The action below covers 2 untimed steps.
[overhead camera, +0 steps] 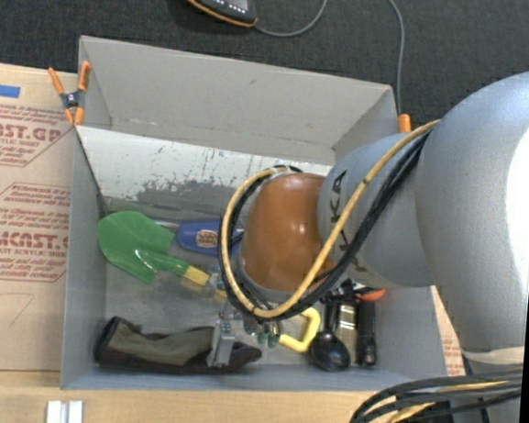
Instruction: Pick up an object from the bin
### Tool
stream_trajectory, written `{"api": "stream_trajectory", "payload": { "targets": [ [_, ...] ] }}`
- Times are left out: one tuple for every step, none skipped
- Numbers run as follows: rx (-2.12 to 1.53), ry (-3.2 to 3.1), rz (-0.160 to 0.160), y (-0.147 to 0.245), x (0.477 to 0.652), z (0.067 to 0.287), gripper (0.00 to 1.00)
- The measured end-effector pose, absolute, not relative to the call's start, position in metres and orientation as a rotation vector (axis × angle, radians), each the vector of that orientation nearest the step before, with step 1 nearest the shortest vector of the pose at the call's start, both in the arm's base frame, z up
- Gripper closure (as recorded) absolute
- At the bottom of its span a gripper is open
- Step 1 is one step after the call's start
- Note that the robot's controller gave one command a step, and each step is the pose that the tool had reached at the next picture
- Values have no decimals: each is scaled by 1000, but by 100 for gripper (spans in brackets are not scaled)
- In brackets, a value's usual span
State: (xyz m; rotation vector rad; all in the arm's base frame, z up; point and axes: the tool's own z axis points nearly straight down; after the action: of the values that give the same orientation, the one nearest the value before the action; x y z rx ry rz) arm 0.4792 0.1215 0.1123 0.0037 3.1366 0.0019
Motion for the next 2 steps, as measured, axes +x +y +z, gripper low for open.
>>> {"api": "stream_trajectory", "payload": {
  "targets": [
    [42, 3123, 6, 111, 487, 72, 0],
    [73, 3130, 6, 117, 485, 71, 100]
  ]
}}
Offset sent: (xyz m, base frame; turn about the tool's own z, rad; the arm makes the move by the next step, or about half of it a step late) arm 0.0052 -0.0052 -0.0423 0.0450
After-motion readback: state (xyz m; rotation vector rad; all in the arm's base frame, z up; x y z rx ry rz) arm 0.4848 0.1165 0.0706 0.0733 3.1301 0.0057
